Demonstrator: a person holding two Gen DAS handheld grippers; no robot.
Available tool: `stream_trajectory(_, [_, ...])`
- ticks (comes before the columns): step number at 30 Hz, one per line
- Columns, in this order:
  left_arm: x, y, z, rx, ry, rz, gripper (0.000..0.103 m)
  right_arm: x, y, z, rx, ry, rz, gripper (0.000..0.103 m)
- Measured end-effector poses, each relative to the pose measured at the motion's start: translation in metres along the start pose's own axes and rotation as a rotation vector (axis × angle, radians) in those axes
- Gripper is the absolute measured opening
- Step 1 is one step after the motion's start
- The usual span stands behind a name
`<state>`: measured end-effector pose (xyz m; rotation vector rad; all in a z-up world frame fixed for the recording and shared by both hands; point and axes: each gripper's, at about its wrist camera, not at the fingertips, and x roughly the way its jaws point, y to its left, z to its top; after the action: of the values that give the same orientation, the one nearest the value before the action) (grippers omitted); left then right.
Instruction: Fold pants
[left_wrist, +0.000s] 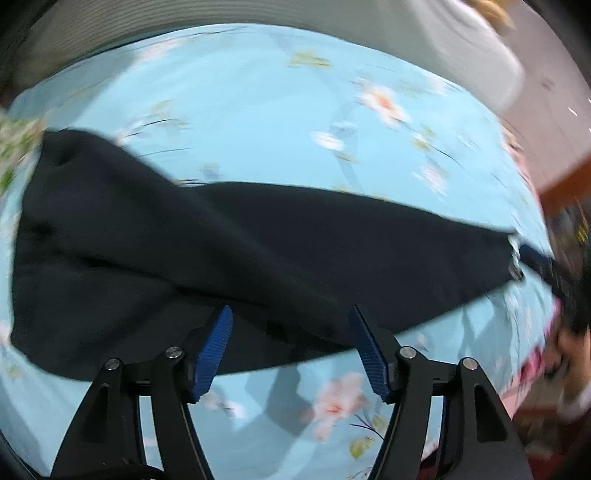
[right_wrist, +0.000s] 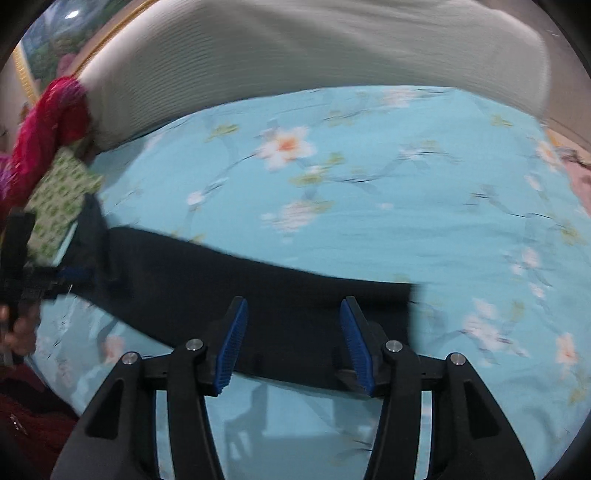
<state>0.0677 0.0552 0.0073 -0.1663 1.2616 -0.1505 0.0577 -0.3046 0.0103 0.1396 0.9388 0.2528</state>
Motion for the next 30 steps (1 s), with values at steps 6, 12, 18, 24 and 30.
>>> stream_trajectory(6, [-0.011,0.045,0.030,-0.161,-0.012,0.075,0.068,0.037,0.064,0.008,-0.099,0.043,0.144,0.054])
stream_trajectory(12, [-0.010,0.080,0.067,-0.262,0.010,0.145,0.069,0.070,0.126,0.021,-0.192,0.080,0.276,0.054])
stream_trajectory(18, [-0.006,0.090,0.104,-0.308,0.032,0.223,0.075,0.093,0.173,0.032,-0.247,0.115,0.390,0.054])
stream_trajectory(24, [0.024,0.105,0.126,-0.306,0.112,0.350,0.076,0.119,0.215,0.038,-0.328,0.159,0.453,0.054])
stream_trajectory(30, [0.037,0.123,0.119,-0.332,0.136,0.371,0.026,0.146,0.242,0.034,-0.393,0.200,0.453,0.052])
